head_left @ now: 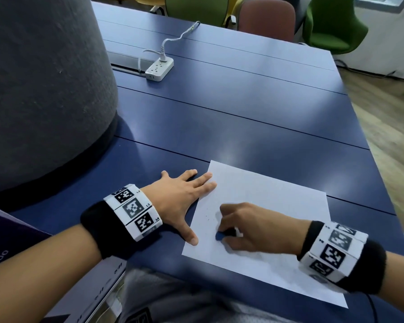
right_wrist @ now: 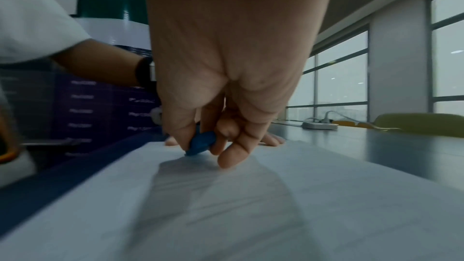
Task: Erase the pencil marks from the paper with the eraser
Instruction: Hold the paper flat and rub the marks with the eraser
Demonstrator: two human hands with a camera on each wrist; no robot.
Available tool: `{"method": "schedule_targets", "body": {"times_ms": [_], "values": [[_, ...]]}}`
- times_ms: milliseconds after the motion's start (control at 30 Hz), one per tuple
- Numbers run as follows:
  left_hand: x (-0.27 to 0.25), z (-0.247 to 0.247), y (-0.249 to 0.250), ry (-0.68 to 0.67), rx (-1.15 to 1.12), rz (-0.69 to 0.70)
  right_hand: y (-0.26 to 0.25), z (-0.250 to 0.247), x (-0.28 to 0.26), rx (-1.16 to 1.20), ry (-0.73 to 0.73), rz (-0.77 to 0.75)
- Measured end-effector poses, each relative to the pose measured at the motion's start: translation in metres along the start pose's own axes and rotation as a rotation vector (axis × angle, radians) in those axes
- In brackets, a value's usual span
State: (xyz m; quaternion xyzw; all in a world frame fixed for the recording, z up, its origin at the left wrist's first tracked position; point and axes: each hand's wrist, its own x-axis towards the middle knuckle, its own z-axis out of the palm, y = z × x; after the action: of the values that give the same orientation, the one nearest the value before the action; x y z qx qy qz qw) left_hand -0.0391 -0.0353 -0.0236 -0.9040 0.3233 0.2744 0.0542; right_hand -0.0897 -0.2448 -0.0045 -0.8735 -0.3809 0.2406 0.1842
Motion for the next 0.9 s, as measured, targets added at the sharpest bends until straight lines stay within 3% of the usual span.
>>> {"method": "schedule_targets", "body": {"times_ms": [67,233,367,500,633,800,900], "values": [[0.0,0.0,0.0,-0.003,0.005,0.001,-0.003,0.0,-0.002,0.025,-0.043,-0.003],[0.001,-0.001,0.0,-0.013,-0.004,-0.006,0.011,-0.004,0.004,0.012,0.088,0.035],[0.001,-0.001,0.001,-0.011,0.001,-0.007,-0.001,0.001,-0.003,0.017,-0.002,-0.018],[0.001,-0.002,0.0,-0.012,-0.002,-0.01,0.011,-0.004,0.002,0.002,0.096,0.035],[0.0,-0.002,0.001,-0.013,0.003,-0.011,-0.001,0.005,-0.007,0.021,-0.009,-0.035],[0.0,-0.002,0.0,-0.014,0.004,-0.01,0.009,0.0,-0.001,-0.003,0.083,0.008],[0.001,-0.001,0.001,-0.012,0.004,-0.008,-0.001,0.01,-0.008,-0.003,0.005,-0.04]]}}
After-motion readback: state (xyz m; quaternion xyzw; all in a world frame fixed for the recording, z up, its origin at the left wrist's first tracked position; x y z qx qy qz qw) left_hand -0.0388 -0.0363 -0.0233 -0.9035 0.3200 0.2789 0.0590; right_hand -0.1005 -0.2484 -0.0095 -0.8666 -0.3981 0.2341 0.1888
